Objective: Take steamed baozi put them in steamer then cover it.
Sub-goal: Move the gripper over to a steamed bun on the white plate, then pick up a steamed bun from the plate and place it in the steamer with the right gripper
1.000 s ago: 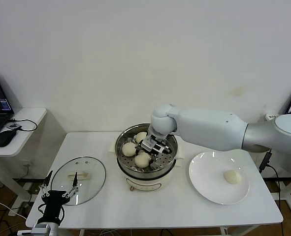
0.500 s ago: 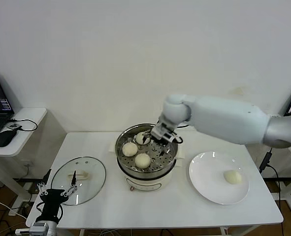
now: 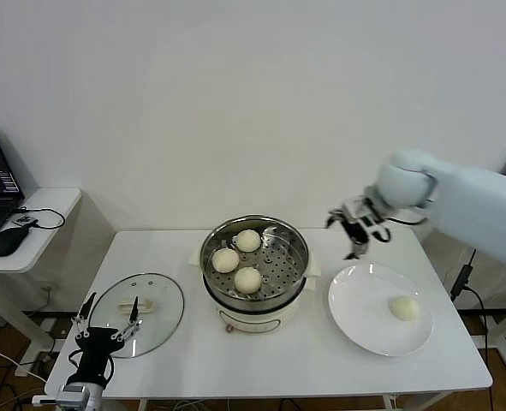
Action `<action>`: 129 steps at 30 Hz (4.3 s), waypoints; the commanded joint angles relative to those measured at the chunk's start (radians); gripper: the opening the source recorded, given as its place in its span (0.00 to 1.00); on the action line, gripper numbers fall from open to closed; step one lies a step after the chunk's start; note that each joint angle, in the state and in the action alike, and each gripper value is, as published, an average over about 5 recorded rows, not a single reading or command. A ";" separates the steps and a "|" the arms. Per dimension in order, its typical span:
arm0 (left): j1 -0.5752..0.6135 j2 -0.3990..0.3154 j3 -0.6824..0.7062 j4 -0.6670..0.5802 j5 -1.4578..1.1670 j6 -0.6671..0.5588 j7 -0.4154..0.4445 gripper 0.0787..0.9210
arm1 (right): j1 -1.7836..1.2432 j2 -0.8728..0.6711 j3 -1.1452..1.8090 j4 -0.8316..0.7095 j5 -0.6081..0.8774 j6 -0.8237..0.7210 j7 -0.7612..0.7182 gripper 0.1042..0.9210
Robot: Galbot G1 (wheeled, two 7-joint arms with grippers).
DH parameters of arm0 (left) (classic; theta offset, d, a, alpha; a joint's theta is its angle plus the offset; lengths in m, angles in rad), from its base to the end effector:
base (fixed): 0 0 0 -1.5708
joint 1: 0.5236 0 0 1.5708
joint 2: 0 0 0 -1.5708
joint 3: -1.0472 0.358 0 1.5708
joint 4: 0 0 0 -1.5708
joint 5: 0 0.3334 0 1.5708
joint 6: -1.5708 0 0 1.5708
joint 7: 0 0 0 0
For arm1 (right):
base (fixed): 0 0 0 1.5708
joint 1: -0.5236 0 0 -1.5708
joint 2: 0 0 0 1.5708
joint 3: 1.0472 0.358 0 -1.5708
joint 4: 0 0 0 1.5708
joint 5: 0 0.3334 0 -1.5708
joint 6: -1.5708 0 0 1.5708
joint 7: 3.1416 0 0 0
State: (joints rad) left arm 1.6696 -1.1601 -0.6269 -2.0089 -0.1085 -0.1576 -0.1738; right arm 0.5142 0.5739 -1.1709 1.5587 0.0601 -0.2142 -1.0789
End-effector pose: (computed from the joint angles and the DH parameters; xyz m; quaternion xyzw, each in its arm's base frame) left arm 0.1355 0.1150 -0.3263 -0.0195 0.9895 0.1432 0.0076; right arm 0.4740 -0.1244 -0.0456 0.5063 -0.5104 0.6289 0.2959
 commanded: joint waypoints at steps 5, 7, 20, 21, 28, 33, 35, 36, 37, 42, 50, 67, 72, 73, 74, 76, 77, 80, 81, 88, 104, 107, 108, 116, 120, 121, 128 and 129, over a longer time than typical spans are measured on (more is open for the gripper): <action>0.002 0.001 0.004 -0.002 0.004 0.003 0.002 0.88 | -0.455 -0.246 0.330 -0.031 -0.185 -0.015 -0.014 0.88; 0.002 0.001 0.004 -0.002 0.005 0.004 0.002 0.88 | -0.540 -0.242 0.396 -0.052 -0.208 -0.012 -0.013 0.88; 0.013 -0.002 -0.003 -0.003 0.011 0.005 0.002 0.88 | -0.826 -0.151 0.666 -0.174 -0.315 -0.002 0.009 0.88; 0.014 -0.002 -0.004 -0.003 0.011 0.005 0.002 0.88 | -0.827 -0.142 0.669 -0.186 -0.317 0.001 0.011 0.88; 0.018 -0.004 -0.011 -0.004 0.011 0.005 0.001 0.88 | -0.810 -0.079 0.664 -0.253 -0.327 0.013 0.016 0.88; 0.015 -0.006 -0.011 -0.002 0.012 0.008 0.003 0.88 | -0.803 -0.032 0.651 -0.290 -0.337 0.018 0.022 0.88; 0.014 -0.006 -0.012 0.000 0.012 0.008 0.002 0.88 | -0.799 -0.016 0.648 -0.305 -0.342 0.023 0.028 0.88; 0.013 -0.006 -0.013 0.002 0.012 0.008 0.002 0.88 | -0.797 -0.007 0.647 -0.313 -0.344 0.025 0.031 0.88; 0.013 -0.007 -0.014 0.003 0.012 0.007 0.001 0.88 | -0.795 0.002 0.646 -0.320 -0.345 0.027 0.034 0.88; 0.011 -0.009 -0.019 0.008 0.010 0.006 0.000 0.88 | -0.790 0.032 0.641 -0.342 -0.351 0.026 0.038 0.88; 0.013 -0.012 -0.021 0.010 0.010 0.006 0.001 0.88 | -0.794 0.033 0.642 -0.346 -0.368 0.017 0.036 0.83; 0.018 -0.016 -0.024 0.007 0.010 0.003 0.000 0.88 | -0.777 0.006 0.650 -0.314 -0.358 0.009 0.021 0.67; 0.015 -0.016 -0.024 0.008 0.008 0.003 0.000 0.88 | -0.656 -0.059 0.552 -0.227 -0.282 -0.035 0.004 0.64; 0.014 -0.015 -0.024 0.008 0.006 0.004 0.001 0.88 | -0.619 -0.073 0.522 -0.208 -0.261 -0.049 0.002 0.64; 0.013 -0.014 -0.024 0.008 0.005 0.005 0.001 0.88 | -0.582 -0.086 0.498 -0.190 -0.240 -0.061 0.000 0.64; 0.009 -0.013 -0.023 0.009 0.002 0.007 0.001 0.88 | -0.504 -0.106 0.463 -0.159 -0.191 -0.082 -0.006 0.64; 0.007 -0.012 -0.023 0.009 0.001 0.007 0.001 0.88 | -0.470 -0.114 0.451 -0.145 -0.165 -0.090 -0.009 0.64; 0.004 -0.009 -0.021 0.009 -0.001 0.007 0.002 0.88 | -0.368 -0.123 0.415 -0.099 -0.077 -0.118 -0.010 0.64; 0.003 -0.008 -0.020 0.010 -0.002 0.007 0.001 0.88 | -0.333 -0.121 0.398 -0.083 -0.045 -0.129 -0.007 0.64; -0.007 -0.006 -0.012 0.011 -0.004 0.007 0.001 0.88 | -0.064 -0.033 0.225 -0.028 0.122 -0.209 0.036 0.65; -0.019 -0.001 -0.008 0.017 0.011 -0.001 0.002 0.88 | 0.115 0.392 0.013 -0.106 0.378 -0.395 0.182 0.66; -0.015 0.002 -0.012 0.018 0.020 -0.007 0.002 0.88 | 0.082 0.455 0.018 -0.129 0.390 -0.410 0.195 0.66; -0.014 0.003 -0.014 0.018 0.022 -0.009 0.002 0.88 | 0.071 0.474 0.019 -0.137 0.391 -0.412 0.197 0.66; -0.016 -0.006 -0.019 0.016 0.024 -0.012 0.002 0.88 | -0.029 0.543 -0.004 -0.188 0.344 -0.426 0.199 0.66; -0.019 -0.011 -0.018 0.020 0.025 -0.015 0.002 0.88 | -0.066 0.544 -0.016 -0.205 0.308 -0.424 0.195 0.66; -0.020 -0.011 -0.018 0.021 0.025 -0.016 0.002 0.88 | -0.073 0.543 -0.016 -0.208 0.301 -0.423 0.194 0.66; -0.023 -0.014 -0.018 0.024 0.025 -0.018 0.002 0.88 | -0.101 0.530 -0.020 -0.222 0.241 -0.414 0.186 0.66; -0.024 -0.014 -0.018 0.024 0.025 -0.018 0.003 0.88 | -0.105 0.528 -0.019 -0.224 0.236 -0.413 0.186 0.66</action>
State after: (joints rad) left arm 1.6462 -1.1743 -0.6454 -1.9848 -0.0845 -0.1754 -0.1718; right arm 0.4550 1.0603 -1.1707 1.3619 0.3455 -0.6179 -0.8998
